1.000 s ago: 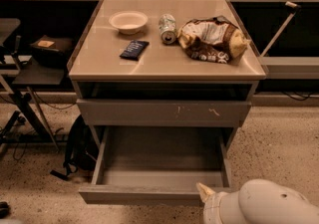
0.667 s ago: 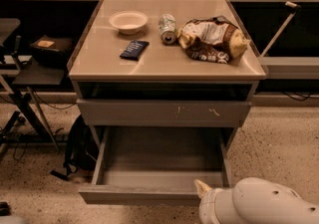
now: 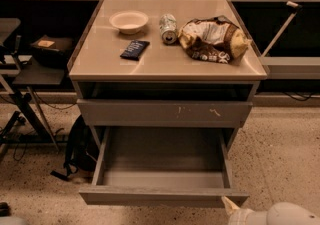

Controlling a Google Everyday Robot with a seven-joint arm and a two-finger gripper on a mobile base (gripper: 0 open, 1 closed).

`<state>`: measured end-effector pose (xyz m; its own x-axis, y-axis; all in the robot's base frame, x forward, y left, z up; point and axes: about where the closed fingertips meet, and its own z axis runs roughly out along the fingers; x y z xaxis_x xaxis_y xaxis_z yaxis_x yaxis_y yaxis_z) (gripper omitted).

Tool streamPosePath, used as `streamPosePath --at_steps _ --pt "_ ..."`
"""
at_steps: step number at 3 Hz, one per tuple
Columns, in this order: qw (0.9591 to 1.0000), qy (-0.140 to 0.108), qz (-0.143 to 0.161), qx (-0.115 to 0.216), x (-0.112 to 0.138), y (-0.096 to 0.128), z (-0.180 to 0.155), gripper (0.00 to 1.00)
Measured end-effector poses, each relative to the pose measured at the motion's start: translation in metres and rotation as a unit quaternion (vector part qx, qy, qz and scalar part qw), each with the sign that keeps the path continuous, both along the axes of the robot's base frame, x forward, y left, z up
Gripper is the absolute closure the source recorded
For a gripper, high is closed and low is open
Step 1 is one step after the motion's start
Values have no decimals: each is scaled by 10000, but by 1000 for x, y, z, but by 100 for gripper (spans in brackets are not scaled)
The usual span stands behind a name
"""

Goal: Close middle drawer

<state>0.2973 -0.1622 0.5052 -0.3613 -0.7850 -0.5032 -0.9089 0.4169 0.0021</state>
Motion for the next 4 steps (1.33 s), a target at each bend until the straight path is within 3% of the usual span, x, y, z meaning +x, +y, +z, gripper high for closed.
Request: streamPosePath --at_steps 1,2,3,4 --pt "9979 255 -563 177 -14 -47 -55 0" --pt "9934 629 -901 320 -11 -80 -105 0" --pt "9904 979 -924 320 19 -92 -150 0" --pt "9903 1164 -745 153 44 -85 -170 0"
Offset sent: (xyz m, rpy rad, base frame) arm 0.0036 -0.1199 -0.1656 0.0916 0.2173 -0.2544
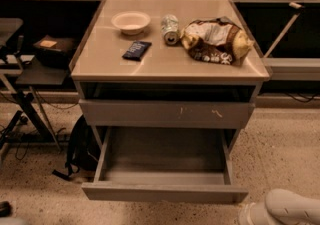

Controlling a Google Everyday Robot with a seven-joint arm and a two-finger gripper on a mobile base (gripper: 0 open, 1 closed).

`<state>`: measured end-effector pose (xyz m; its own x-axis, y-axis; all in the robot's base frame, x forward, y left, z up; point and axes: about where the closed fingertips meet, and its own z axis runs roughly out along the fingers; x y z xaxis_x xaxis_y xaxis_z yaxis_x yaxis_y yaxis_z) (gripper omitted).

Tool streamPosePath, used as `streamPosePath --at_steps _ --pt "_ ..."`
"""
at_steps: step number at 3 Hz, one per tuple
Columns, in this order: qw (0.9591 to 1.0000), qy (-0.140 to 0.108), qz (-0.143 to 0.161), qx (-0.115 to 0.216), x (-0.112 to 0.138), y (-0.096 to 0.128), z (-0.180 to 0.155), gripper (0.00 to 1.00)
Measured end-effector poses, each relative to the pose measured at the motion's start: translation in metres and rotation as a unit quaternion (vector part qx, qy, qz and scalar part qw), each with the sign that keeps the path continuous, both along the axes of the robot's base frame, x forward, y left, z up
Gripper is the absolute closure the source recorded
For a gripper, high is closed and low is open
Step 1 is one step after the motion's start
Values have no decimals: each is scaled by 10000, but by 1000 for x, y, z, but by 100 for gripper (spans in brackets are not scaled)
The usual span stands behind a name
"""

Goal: Close middle drawer

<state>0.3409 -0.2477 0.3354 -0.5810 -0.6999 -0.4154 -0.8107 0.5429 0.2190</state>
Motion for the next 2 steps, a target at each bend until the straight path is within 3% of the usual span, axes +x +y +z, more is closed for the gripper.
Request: streamPosePath --at_steps 1,2 --pt "10000 0 0 0 -1 0 0 0" --pt "9995 67 300 -79 24 23 -10 0"
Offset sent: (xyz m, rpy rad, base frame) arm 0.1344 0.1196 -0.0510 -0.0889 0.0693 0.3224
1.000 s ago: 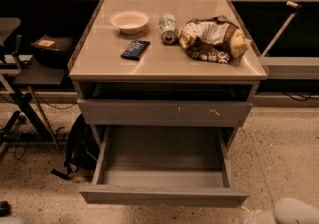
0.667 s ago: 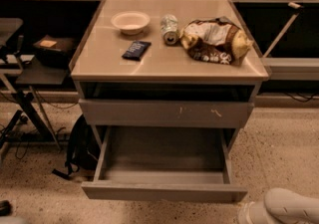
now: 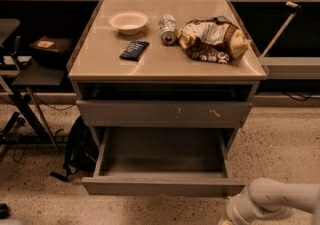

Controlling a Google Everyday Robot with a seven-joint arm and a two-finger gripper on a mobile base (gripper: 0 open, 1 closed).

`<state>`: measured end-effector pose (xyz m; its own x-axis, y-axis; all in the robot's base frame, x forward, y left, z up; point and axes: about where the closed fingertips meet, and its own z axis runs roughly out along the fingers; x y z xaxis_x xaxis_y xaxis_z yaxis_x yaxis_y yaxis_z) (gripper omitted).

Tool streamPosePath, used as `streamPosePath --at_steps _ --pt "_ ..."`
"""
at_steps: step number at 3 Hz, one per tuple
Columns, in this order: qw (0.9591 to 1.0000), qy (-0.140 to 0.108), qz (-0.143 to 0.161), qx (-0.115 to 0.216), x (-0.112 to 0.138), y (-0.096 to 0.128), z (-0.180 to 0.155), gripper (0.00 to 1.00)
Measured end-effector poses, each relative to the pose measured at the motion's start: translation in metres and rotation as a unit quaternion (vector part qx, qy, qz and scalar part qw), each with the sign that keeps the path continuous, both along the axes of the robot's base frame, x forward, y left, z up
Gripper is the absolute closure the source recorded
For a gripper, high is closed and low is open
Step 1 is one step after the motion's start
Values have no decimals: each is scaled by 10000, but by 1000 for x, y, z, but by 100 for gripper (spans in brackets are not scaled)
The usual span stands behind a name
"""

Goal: Close middle drawer

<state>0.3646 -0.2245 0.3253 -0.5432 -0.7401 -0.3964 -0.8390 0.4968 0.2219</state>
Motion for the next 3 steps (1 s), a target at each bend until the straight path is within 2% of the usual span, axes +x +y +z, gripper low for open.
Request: streamPosePath --at_steps 1,2,3 --pt "9999 17 145 -23 12 13 -5 0" --pt "9987 17 497 -53 34 45 -8 0" --pt "9956 23 941 -46 47 82 -9 0"
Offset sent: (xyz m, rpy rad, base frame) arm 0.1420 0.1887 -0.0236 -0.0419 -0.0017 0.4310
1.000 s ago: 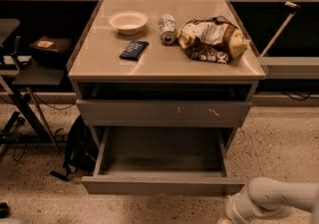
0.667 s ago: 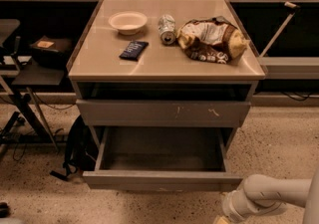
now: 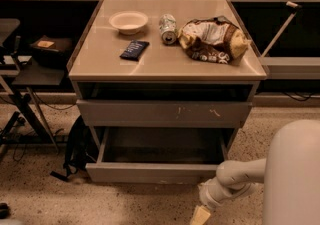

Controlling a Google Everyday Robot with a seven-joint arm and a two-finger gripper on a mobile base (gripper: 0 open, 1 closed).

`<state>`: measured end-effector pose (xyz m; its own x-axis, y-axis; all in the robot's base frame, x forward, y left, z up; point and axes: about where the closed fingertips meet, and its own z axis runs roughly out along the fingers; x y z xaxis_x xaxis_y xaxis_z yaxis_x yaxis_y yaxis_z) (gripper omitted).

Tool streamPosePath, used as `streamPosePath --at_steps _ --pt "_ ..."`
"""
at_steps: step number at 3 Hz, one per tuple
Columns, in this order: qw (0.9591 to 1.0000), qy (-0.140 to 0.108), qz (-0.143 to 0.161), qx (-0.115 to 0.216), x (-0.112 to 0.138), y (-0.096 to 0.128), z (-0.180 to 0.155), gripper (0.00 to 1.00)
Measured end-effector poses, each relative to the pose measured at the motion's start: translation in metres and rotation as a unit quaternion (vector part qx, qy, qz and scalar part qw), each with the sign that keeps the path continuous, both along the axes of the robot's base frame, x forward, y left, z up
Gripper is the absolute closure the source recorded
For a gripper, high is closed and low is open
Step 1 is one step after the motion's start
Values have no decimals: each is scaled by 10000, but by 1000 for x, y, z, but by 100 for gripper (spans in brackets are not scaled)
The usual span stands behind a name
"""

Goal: Close middle drawer

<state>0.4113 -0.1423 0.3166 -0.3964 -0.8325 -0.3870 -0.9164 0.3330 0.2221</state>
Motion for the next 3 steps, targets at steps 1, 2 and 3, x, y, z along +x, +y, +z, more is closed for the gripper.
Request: streamPosePath --at_steps 1,2,3 --pt "10000 0 0 0 0 0 0 0" --pt "9986 -379 -359 -121 -5 -21 29 0" --pt "9901 -1069 -900 -145 -1 -65 88 0"
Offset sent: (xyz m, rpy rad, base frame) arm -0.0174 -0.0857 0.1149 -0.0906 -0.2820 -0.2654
